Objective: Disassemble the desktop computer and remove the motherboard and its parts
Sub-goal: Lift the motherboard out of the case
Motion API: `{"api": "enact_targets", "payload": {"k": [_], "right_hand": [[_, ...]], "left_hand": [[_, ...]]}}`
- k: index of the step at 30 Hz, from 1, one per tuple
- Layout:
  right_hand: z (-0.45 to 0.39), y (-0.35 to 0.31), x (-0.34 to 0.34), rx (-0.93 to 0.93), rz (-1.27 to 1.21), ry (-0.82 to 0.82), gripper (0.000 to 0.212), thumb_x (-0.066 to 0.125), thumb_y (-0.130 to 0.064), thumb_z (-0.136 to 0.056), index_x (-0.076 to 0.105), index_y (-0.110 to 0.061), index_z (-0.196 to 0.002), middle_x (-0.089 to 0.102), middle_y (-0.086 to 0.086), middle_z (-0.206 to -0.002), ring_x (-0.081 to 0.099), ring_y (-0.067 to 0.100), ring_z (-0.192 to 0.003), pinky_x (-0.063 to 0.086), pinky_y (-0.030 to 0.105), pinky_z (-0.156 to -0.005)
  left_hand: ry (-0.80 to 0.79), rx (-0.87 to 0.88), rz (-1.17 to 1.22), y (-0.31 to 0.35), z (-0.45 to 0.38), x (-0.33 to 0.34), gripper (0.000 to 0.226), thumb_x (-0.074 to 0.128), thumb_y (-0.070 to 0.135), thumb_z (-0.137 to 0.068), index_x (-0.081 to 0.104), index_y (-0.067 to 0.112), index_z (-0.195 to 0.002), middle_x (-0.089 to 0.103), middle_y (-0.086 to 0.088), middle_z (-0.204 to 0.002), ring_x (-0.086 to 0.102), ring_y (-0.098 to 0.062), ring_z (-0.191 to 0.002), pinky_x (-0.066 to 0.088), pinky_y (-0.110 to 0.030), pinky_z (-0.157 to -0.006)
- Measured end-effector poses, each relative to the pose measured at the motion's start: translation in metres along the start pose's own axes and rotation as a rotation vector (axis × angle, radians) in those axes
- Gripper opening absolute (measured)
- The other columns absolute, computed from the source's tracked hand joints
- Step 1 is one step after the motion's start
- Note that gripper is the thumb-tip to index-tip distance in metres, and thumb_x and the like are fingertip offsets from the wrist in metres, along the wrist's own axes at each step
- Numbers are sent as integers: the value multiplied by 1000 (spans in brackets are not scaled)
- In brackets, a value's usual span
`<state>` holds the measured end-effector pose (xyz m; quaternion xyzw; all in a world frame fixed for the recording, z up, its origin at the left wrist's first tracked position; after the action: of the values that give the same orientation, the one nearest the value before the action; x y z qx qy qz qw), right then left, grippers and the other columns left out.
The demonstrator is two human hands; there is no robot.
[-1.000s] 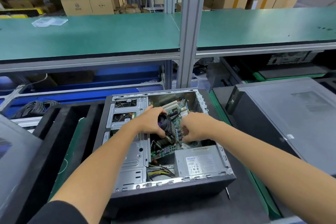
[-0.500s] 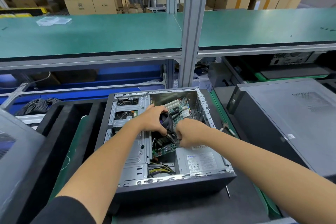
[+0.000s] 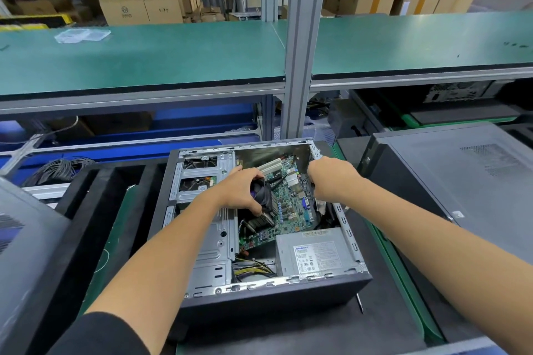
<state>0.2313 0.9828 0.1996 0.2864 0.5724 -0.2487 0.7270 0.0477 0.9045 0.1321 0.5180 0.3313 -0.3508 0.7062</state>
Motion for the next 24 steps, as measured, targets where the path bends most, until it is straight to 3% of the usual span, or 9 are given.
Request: {"api": "enact_targets", "payload": {"k": [3,6,9,12,15,17,19,20,24], "right_hand": [[-8,-4,9,-30,95,29,13,54,0,-87,46,-10,-89,46,3,-82,49,22,-68,40,34,-60],[-14,-2,16,-83,112,39,18,59,-5,-89,50,-10,-103,51,5,-93,57,27,-95,41,34,-66],[-19,-1,21,-143,195,34,8,61,-13,-90,53,-15,-88,61,5,-106,54,25,-106,40,33,-75],[-26,-3,26,-166,256,54,4,59,-16,-91,55,-15,-89,62,4,-106,52,25,-108,38,32,-78],[-30,0,30,-133,207,-3,24,59,-19,-92,46,-14,-72,60,2,-91,49,25,-108,34,34,-80],[-31,5,30,-99,57,-75,28,58,-18,-91,49,-14,-65,54,1,-78,48,27,-105,37,37,-83],[-33,12,22,-94,-95,-12,12,57,-15,-86,67,-12,-80,59,3,-86,53,27,-103,44,37,-85],[-33,13,16,-110,-158,42,15,58,-17,-85,71,-13,-92,58,2,-93,54,27,-103,45,35,-85],[-33,-7,2,-288,-201,47,47,67,-43,-83,59,-17,-121,48,1,-111,47,22,-113,41,34,-89]], "left_hand": [[-2,-1,1,0,0,0,89,84,33,-60,40,19,-136,45,-1,-136,21,-27,-137,29,-39,-106],[-9,-2,5,-1,-1,0,88,85,34,-60,41,20,-135,45,-2,-135,18,-28,-139,26,-41,-109],[-17,-3,16,-3,-1,0,88,85,35,-59,40,20,-134,44,-2,-138,14,-28,-142,21,-42,-113],[-21,-4,30,-4,-1,1,88,85,36,-59,40,22,-134,43,-2,-138,12,-28,-142,20,-42,-113],[-21,-8,35,-5,-2,1,89,85,37,-58,40,22,-134,43,-1,-139,10,-29,-143,21,-43,-113],[-20,-8,36,-5,-2,1,90,85,38,-57,40,23,-134,44,-1,-138,10,-29,-143,21,-44,-113],[-21,-3,40,-5,-1,1,89,85,38,-56,41,23,-133,45,0,-135,11,-29,-143,23,-44,-112],[-24,-2,45,-5,-1,0,89,85,38,-57,41,23,-133,45,1,-134,11,-28,-142,24,-43,-111],[-23,3,40,-2,0,-1,88,85,36,-57,41,22,-131,46,2,-128,13,-26,-141,22,-42,-112]]}}
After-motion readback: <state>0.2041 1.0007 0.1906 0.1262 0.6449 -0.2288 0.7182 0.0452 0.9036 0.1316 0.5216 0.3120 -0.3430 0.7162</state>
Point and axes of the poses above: each hand's wrist, its own z-axis away from the middle knuckle, its own x-axis out of the palm, y = z × x, the point moved 4 cm from there along -z, towards the middle knuckle
